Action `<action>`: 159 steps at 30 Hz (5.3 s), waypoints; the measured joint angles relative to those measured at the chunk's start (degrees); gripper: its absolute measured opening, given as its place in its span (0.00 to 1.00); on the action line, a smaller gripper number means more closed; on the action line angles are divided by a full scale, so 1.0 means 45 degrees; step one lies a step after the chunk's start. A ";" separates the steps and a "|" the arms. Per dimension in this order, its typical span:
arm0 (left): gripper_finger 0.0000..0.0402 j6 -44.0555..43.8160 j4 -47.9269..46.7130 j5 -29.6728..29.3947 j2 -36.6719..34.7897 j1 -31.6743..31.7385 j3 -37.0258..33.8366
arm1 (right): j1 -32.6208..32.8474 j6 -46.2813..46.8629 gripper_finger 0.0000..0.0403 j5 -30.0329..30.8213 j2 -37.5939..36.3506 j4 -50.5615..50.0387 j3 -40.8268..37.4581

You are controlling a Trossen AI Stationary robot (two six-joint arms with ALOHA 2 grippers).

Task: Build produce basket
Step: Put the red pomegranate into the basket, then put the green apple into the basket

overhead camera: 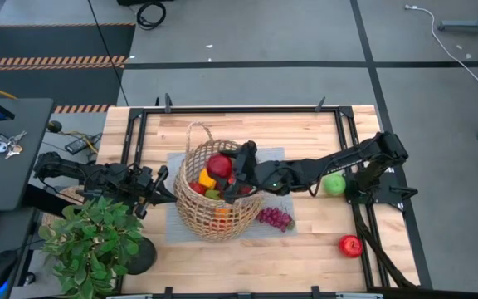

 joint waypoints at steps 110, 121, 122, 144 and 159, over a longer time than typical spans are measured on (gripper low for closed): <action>0.08 -0.0005 -0.0078 0.0000 0.0010 0.0000 0.0005 | 0.8007 1.2413 0.94 -0.1919 -0.1146 -1.3328 -0.1151; 0.07 -0.0006 -0.0078 0.0000 0.0010 0.0000 0.0001 | 0.7859 1.7235 0.91 -0.2608 -0.1576 -2.1188 -0.1674; 0.07 0.0000 -0.0078 0.0000 0.0010 0.0000 0.0002 | 0.7690 1.7128 0.90 -0.2320 -0.1754 -2.1070 -0.1891; 0.09 -0.0007 -0.0073 0.0000 0.0010 0.0000 0.0000 | 0.5591 1.6735 0.91 -0.2239 -0.8360 -1.9349 -0.7651; 0.08 0.0000 -0.0011 0.0000 0.0005 0.0000 0.0000 | 0.2426 1.5189 0.90 -0.5329 -0.5439 -1.9428 -0.7499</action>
